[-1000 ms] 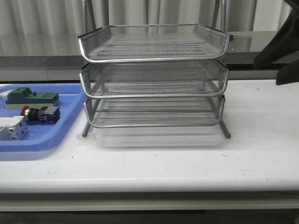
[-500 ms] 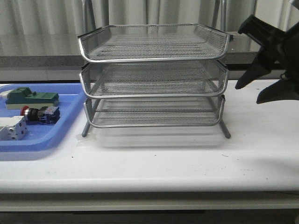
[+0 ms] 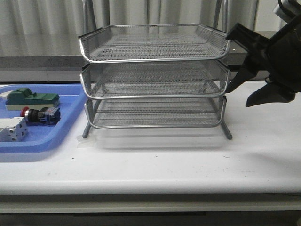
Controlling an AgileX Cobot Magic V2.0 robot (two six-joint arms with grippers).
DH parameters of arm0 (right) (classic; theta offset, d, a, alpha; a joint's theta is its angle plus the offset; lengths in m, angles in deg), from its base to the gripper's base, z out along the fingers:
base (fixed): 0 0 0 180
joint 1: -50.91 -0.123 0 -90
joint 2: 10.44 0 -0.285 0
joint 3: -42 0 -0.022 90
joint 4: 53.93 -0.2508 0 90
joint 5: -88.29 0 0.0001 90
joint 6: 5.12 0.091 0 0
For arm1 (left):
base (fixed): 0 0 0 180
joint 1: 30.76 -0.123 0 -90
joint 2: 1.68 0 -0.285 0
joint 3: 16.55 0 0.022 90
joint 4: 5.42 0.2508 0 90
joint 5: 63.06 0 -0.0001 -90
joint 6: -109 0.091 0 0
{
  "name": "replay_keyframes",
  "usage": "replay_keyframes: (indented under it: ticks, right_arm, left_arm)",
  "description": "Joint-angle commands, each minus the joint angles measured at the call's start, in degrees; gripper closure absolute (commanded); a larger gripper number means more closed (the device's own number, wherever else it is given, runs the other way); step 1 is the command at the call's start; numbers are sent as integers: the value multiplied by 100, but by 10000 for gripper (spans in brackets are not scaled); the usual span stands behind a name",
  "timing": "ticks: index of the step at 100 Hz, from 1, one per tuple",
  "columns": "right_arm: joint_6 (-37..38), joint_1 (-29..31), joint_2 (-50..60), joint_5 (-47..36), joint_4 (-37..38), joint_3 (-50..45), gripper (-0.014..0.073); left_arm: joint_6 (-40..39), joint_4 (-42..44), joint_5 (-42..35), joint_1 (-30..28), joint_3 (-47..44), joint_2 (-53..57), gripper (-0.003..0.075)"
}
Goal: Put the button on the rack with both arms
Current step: 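Reach the right gripper to the middle tier's front rim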
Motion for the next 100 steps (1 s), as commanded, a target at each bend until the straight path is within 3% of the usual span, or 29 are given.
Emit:
replay_keyframes:
  ticks: [1, 24, 54, 100]
  right_arm:
    - [-94, -11, 175, -85, -98, 183, 254]
    - [-166, 18, 169, -42, -286, 183, 254]
    - [-2084, 25, 88, 37, -2279, 183, 255]
    - [-2903, 25, -410, 342, -3147, 288, 255]
  left_arm:
    - [-36, -7, -453, -6, -189, 182, 741]
    - [-36, -7, -453, -6, -189, 182, 741]
    - [-36, -7, -453, -6, -189, 182, 741]
    - [-36, -7, -453, -6, -189, 182, 741]
